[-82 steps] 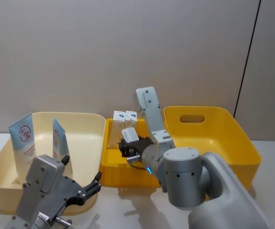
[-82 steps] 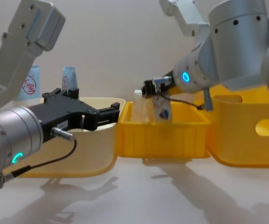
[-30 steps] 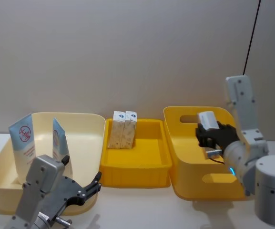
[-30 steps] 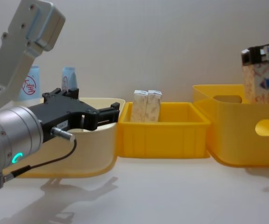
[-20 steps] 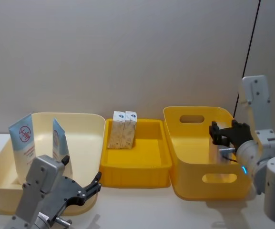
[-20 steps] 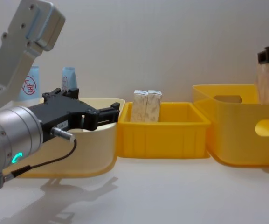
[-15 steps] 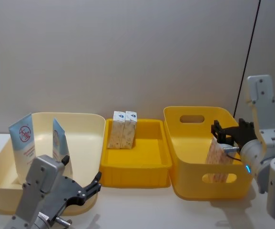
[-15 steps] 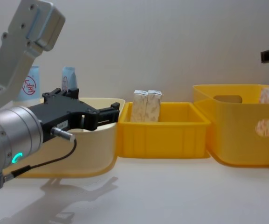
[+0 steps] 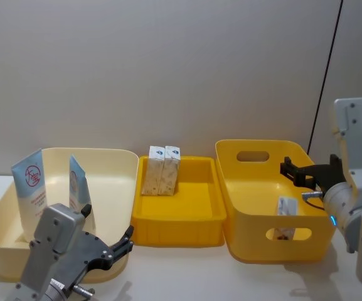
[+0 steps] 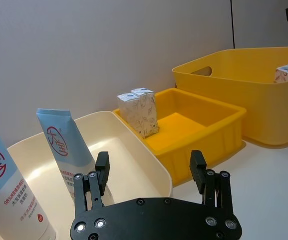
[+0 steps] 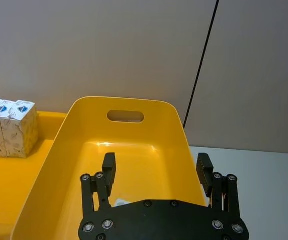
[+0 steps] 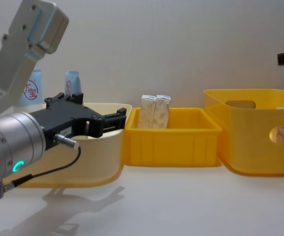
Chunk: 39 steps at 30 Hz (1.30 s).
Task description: Bimanual collaborative sorting of washing and personal care products
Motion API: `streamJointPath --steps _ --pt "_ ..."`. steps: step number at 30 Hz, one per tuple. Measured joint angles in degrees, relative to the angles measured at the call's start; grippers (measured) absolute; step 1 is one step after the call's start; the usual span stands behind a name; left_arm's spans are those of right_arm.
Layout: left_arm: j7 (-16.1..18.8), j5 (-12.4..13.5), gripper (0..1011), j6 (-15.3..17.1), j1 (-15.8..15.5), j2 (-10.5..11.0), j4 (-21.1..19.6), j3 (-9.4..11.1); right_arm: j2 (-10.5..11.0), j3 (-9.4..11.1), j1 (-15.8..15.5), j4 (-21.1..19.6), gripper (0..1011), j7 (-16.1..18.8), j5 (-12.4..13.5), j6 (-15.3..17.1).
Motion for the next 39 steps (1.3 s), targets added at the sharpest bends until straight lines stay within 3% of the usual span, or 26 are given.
streamJointPath --steps 21,39 --pt "0.04 0.13 1003 0.19 -0.02 -0.02 -0.05 -0.14 0.08 0.35 0.06 0.14 1001 -0.15 -0.12 -0.21" --pt "1.78 0.84 1003 3.06 -1.86 -1.04 0.84 -2.54 0.08 0.44 0.07 0.15 1001 -0.19 -0.12 -0.25"
